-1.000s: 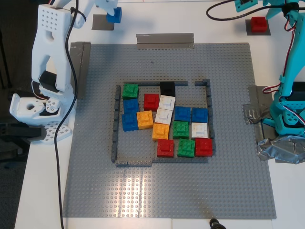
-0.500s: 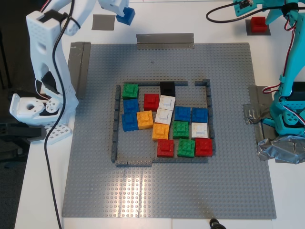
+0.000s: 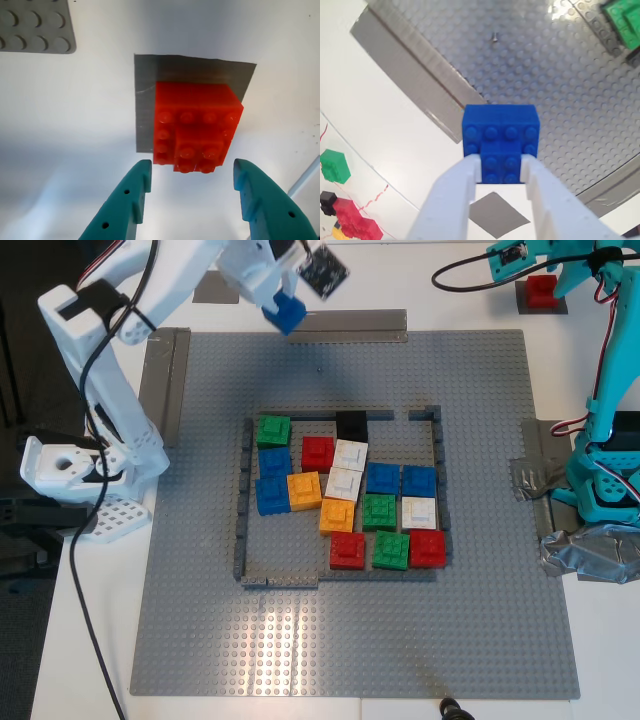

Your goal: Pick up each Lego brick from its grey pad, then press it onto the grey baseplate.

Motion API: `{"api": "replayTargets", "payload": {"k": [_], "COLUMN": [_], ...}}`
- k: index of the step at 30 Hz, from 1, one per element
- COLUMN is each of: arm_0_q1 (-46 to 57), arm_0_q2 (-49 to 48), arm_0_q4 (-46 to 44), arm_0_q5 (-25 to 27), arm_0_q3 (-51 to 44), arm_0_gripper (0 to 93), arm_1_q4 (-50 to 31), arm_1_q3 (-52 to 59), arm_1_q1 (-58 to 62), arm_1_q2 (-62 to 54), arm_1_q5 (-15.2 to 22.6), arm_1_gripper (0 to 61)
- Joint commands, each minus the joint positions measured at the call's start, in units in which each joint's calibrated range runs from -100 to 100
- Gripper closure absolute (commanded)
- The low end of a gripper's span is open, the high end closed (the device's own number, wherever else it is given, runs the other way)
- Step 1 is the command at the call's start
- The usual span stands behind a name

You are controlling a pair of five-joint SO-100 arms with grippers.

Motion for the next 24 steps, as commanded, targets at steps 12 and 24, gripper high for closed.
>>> {"api": "replayTargets", "payload": {"k": [12, 24], "arm_0_q1": [-0.54, -1.12], "arm_0_q2": [-1.02, -0.93], "arm_0_q4": [-0.3, -0.3], "arm_0_q5": [0.01, -0.04], "arm_0_q3": [-1.0, -0.37], "arm_0_gripper": [80.1, 85.6], "arm_1_q4": [-1.62, -2.27], "arm_1_q3": [13.93, 23.32], "arm_1_q1": [15.15, 25.31], "arm_1_q2": [-16.23, -18.55], "arm_1_q5": [-4.49, -4.98], "arm_1_gripper": [61.2, 61.2]}}
